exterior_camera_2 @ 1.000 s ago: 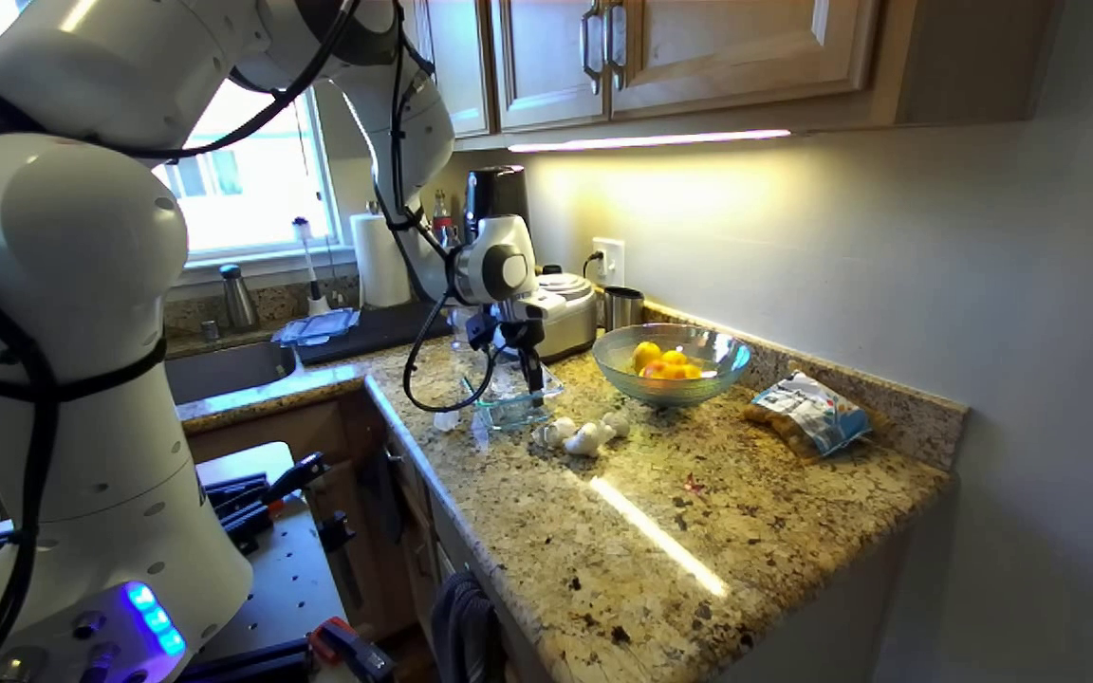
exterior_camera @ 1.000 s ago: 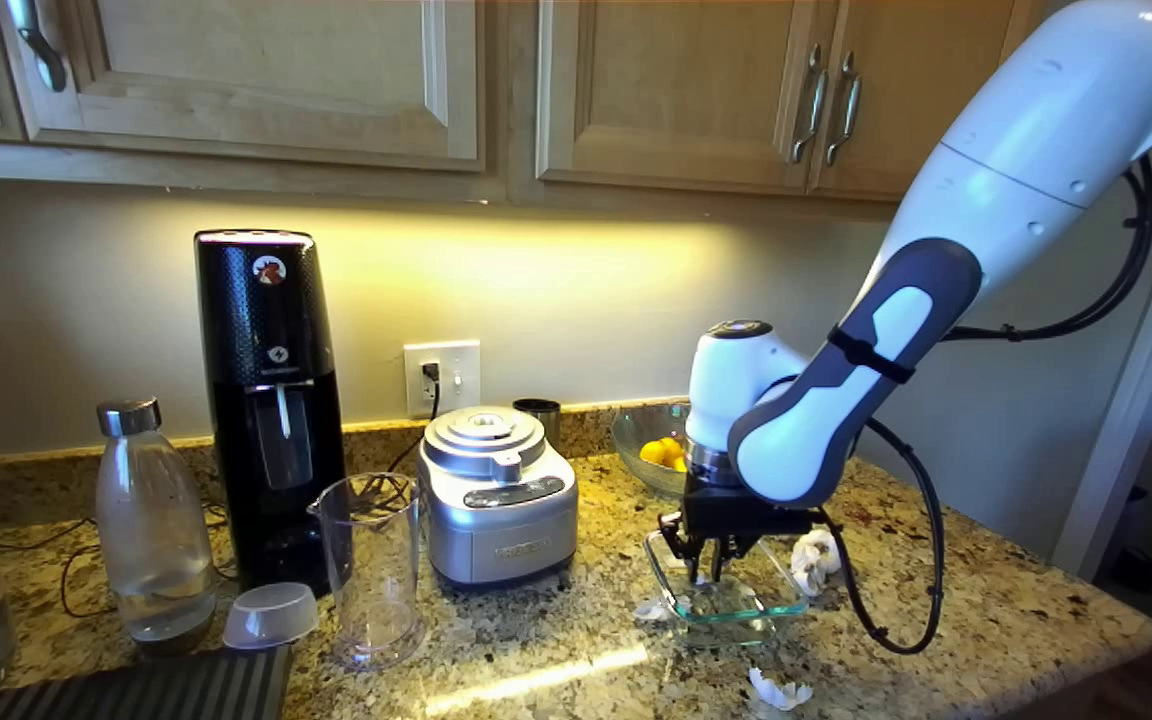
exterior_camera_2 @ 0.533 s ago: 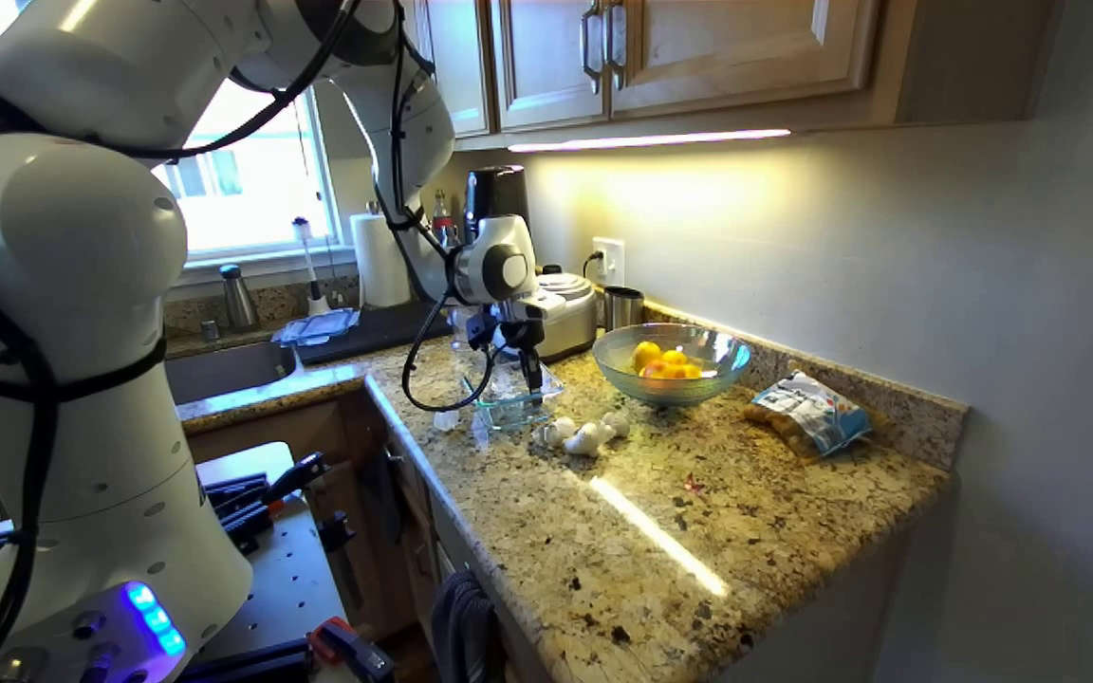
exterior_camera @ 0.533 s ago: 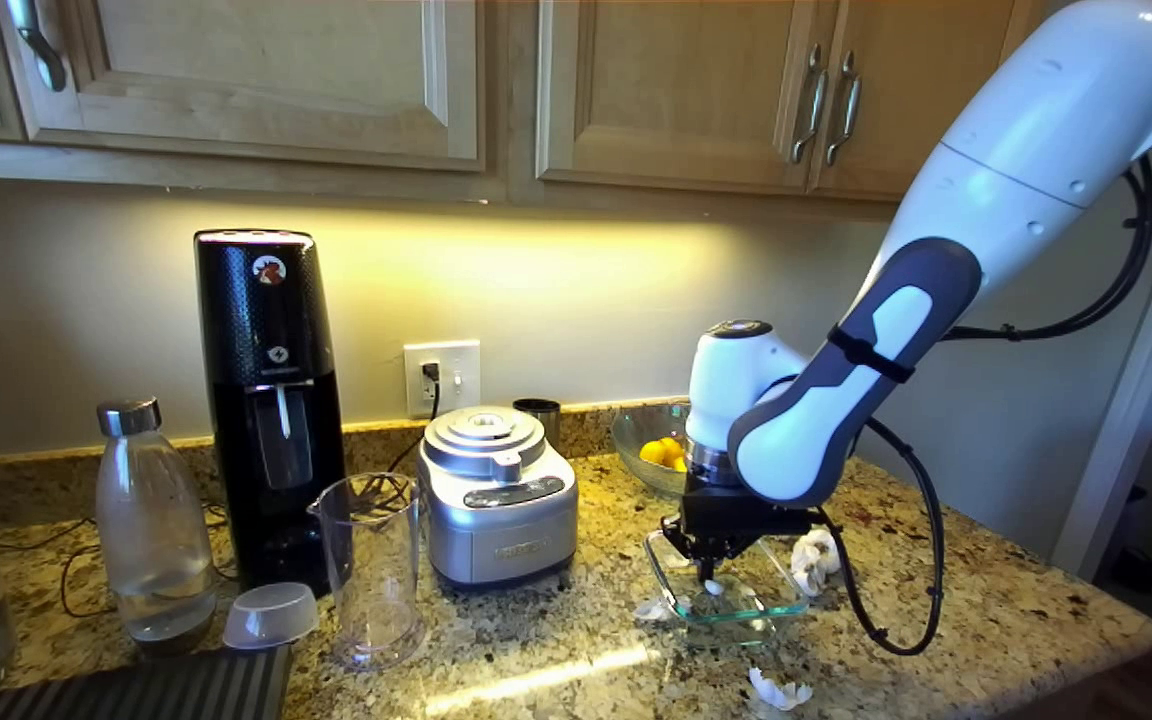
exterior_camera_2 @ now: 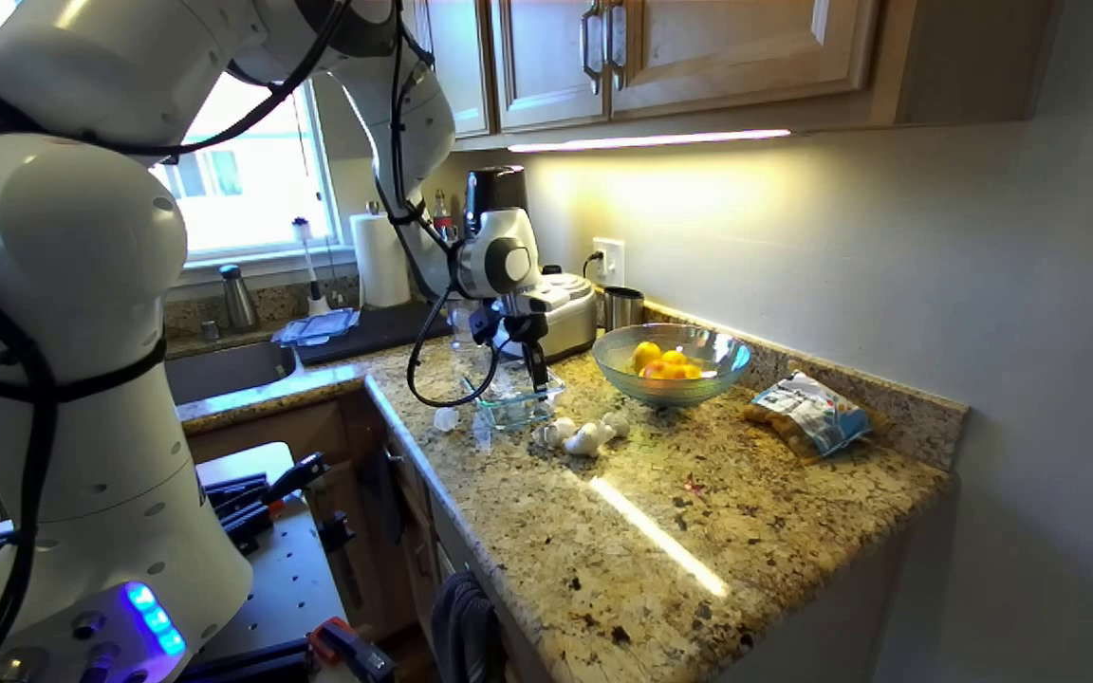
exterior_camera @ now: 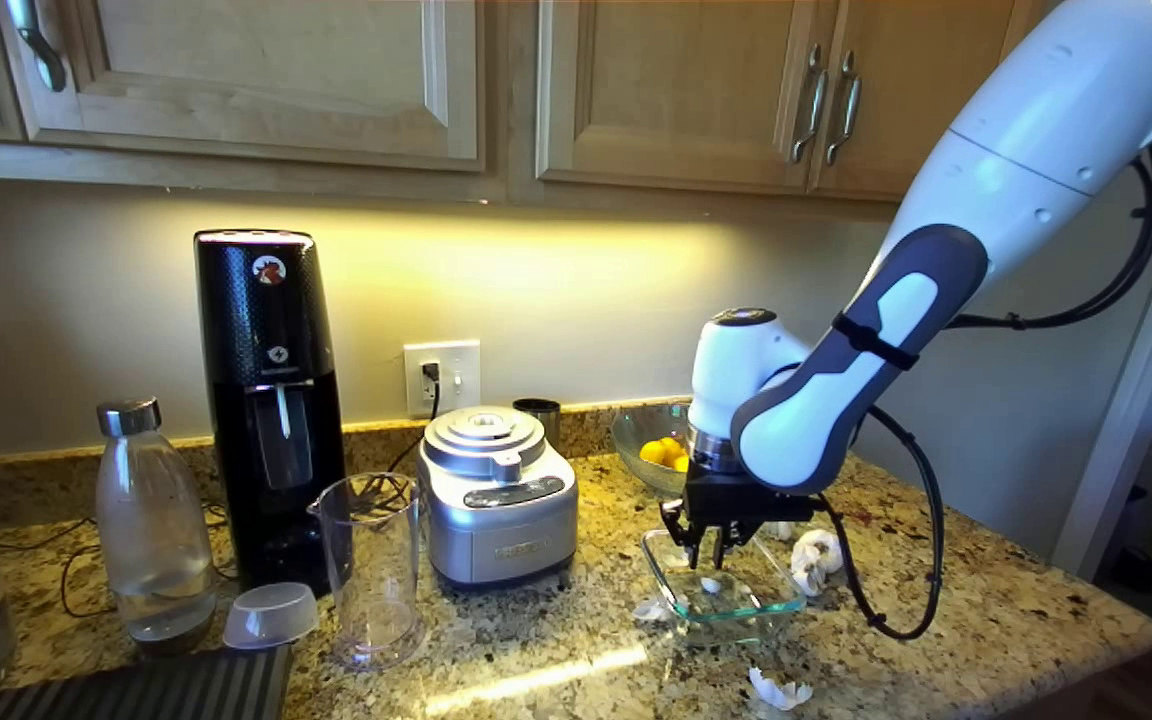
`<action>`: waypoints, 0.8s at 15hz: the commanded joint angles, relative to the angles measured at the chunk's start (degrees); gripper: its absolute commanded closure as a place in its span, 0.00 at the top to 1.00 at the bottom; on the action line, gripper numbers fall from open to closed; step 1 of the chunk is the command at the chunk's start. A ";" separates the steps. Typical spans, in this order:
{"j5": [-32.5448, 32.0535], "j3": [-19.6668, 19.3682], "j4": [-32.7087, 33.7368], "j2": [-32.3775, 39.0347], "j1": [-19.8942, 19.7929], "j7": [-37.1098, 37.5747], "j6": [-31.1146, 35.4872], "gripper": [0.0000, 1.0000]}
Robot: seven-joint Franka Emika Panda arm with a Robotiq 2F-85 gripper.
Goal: Take out all the cloves of garlic in the bowl and put them on the table
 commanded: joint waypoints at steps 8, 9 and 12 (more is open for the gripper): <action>4.24 12.51 -2.04 -2.83 -12.76 -19.38 -4.49 1.00; 4.70 12.71 -1.93 -2.78 -13.01 -20.41 -5.09 1.00; 5.81 12.87 -1.28 -2.24 -13.28 -22.63 -6.83 0.95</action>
